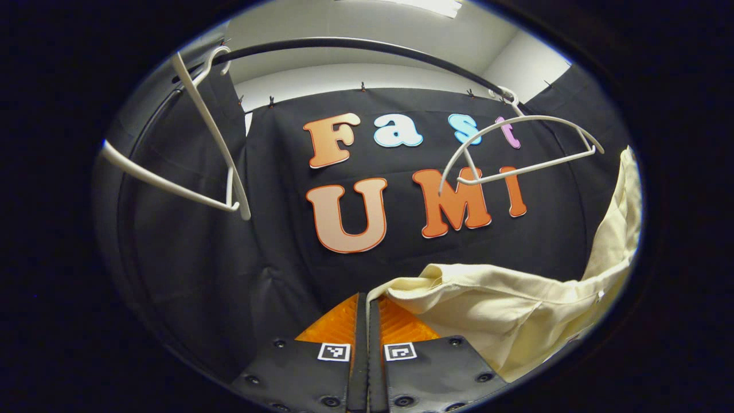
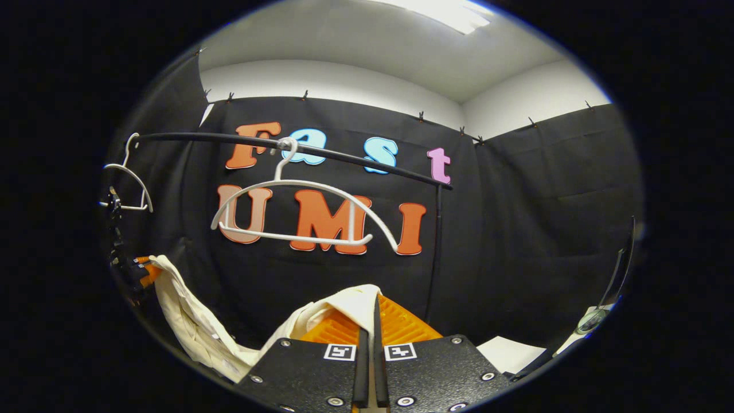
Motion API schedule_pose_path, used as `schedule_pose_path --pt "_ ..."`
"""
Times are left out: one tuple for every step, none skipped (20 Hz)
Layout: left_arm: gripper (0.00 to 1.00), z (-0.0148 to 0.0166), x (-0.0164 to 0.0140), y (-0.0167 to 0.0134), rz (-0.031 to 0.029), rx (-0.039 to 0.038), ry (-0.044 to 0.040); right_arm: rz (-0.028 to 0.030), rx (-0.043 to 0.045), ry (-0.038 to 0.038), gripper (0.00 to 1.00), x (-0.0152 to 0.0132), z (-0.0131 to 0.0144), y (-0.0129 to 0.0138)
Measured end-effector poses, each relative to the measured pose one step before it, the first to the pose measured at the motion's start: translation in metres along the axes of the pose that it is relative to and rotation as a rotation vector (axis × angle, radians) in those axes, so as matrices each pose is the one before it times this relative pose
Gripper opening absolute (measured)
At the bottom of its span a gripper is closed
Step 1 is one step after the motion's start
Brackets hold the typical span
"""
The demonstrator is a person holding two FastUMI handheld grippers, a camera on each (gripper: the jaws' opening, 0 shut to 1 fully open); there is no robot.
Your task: Grasp the clothes on the hanger with both hands and then place them into the laundry hamper below.
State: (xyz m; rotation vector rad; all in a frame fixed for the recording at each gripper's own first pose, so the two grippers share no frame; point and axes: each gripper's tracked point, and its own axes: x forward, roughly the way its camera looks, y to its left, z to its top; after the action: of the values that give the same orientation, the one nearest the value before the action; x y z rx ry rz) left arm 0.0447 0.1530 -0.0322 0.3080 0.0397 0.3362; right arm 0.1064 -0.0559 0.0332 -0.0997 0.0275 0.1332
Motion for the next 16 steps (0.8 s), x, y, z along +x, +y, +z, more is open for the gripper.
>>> schedule_pose_path --pt "0.08 -0.00266 -0.0091 -0.00907 -0.02826 -0.02591 0.01302 0.02041 0.00197 -0.00009 0.04 -0.00486 -0.00172 0.01133" --pt "0.08 -0.00102 -0.00872 -0.00825 -0.02505 -0.01552 0.00961 0.02016 0.00432 0.00119 0.04 -0.00401 -0.00224 0.01132" --pt "0.08 -0.00065 -0.00624 -0.00458 -0.02041 -0.0071 0.00696 0.01991 0.00463 0.00331 0.04 -0.00236 -0.00311 0.01138" --pt "0.08 -0.00026 -0.00537 -0.00495 -0.01808 -0.00582 0.00671 0.01856 0.00509 0.0063 0.04 -0.00409 -0.00451 0.01136" --pt "0.08 -0.00201 -0.00423 -0.00644 -0.01911 -0.00941 0.00856 0.01981 0.00518 0.00997 0.04 -0.00075 -0.00481 0.01062" --pt "0.08 -0.00158 -0.0037 -0.00604 -0.01912 -0.01208 0.00861 0.0222 0.00863 0.01212 0.04 0.00165 -0.00592 0.01251" --pt "0.08 -0.0037 -0.00415 -0.00612 -0.0148 -0.01912 0.00908 0.02171 0.01144 0.01369 0.04 0.00046 -0.00639 0.0125" --pt "0.08 -0.00129 -0.00362 -0.00648 -0.01351 -0.02089 0.00679 0.0214 0.01267 0.01112 0.04 0.00059 -0.00576 0.01152" --pt "0.08 -0.00351 -0.00306 -0.00463 -0.01109 -0.01832 0.01042 0.01891 0.01106 0.00893 0.04 0.00017 -0.00548 0.00906" --pt "0.09 -0.00375 -0.00238 -0.0057 -0.01739 -0.01893 0.01242 0.0144 0.00354 0.01288 0.05 0.00009 -0.00777 0.00939" --pt "0.1 -0.00606 -0.00145 -0.00758 -0.02286 -0.01771 0.01226 0.00967 -0.00338 0.0198 0.05 0.00041 -0.00876 0.00774" --pt "0.12 -0.00615 -0.00203 -0.00696 -0.02118 -0.01289 0.01196 0.0114 -0.0003 0.02524 0.05 0.00302 -0.01137 0.00788" --pt "0.12 -0.00679 -0.00254 -0.00873 -0.02477 -0.01181 0.01589 0.01602 0.00901 0.02804 0.05 0.00198 -0.01249 0.01068" --pt "0.1 -0.00868 -0.00206 -0.00811 -0.02715 -0.01531 0.02073 0.02017 0.01242 0.03218 0.05 0.00362 -0.0151 0.01157" --pt "0.1 -0.00813 0.00041 -0.01041 -0.02767 -0.01525 0.02606 0.01418 0.00846 0.03868 0.05 0.0032 -0.01499 0.00841" --pt "0.1 -0.00976 0.00049 -0.00893 -0.02678 -0.01332 0.03098 0.00931 0.00755 0.03938 0.05 0.00371 -0.01655 0.00741"
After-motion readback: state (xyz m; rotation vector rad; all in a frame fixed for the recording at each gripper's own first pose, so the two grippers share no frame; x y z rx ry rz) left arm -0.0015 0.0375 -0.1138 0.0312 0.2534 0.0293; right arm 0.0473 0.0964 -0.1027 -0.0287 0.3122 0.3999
